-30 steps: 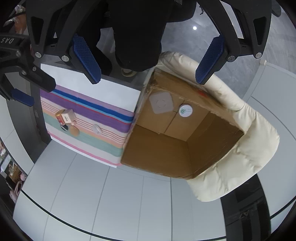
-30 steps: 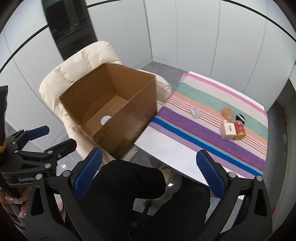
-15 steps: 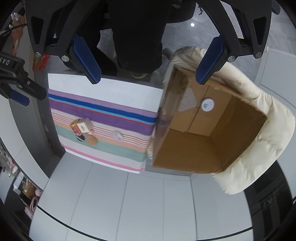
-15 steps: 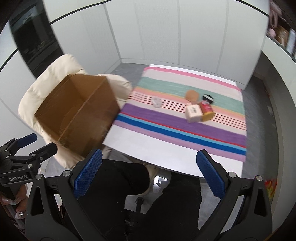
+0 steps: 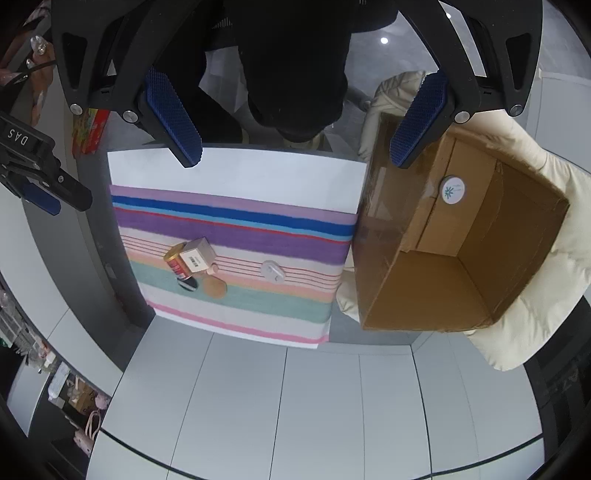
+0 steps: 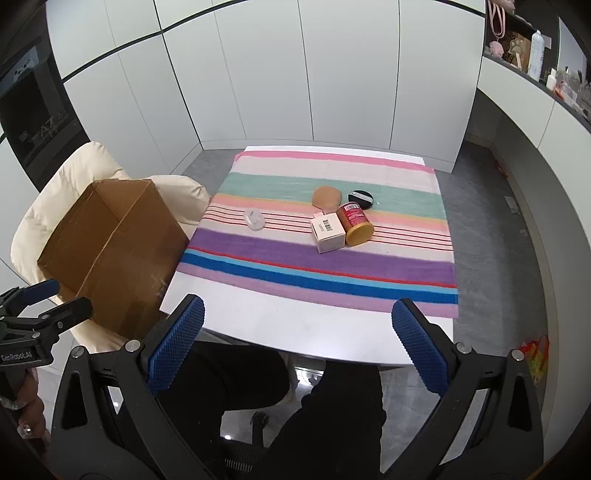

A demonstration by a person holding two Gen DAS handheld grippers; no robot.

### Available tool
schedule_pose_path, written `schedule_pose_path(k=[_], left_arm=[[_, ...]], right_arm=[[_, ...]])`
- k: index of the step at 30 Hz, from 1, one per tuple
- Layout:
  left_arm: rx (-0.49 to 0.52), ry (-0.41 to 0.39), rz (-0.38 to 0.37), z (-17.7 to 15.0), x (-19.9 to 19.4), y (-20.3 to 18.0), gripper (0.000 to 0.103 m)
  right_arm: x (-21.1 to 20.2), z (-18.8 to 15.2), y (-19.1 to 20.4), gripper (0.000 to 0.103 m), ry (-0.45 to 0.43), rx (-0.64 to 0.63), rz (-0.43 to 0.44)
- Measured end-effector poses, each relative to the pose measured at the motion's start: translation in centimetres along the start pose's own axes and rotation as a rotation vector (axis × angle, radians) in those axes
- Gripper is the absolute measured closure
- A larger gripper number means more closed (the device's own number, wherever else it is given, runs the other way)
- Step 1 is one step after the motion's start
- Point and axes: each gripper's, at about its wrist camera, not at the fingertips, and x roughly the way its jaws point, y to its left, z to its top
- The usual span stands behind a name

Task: Organize objects
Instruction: 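Withdraw both tools from the box back toward the table, then grasp the white barcode box with the right tool while the left tool grasps the clear oval case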

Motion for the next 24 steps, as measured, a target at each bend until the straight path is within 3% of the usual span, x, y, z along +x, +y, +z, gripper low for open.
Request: schedule_pose_path(k=[12,20,24], left_arm=[[0.011,0.062,-0.007,4.1,9.7,-1.3,0.001],[-0.068,0.095,-0.06,7.0,18.7,-1.4,0.001],[-0.09,0.135,-0.018,8.0,23.7,-1.6,0.001]], right_arm=[[8.9,0.7,-2.4,0.0,0.084,0.037,0.019],[18.0,2.8,-2.7,0.0,0.122,0.028,0.05],[22.6,3.3,-1.8,0.0,0.106,-0.019,-0.009]])
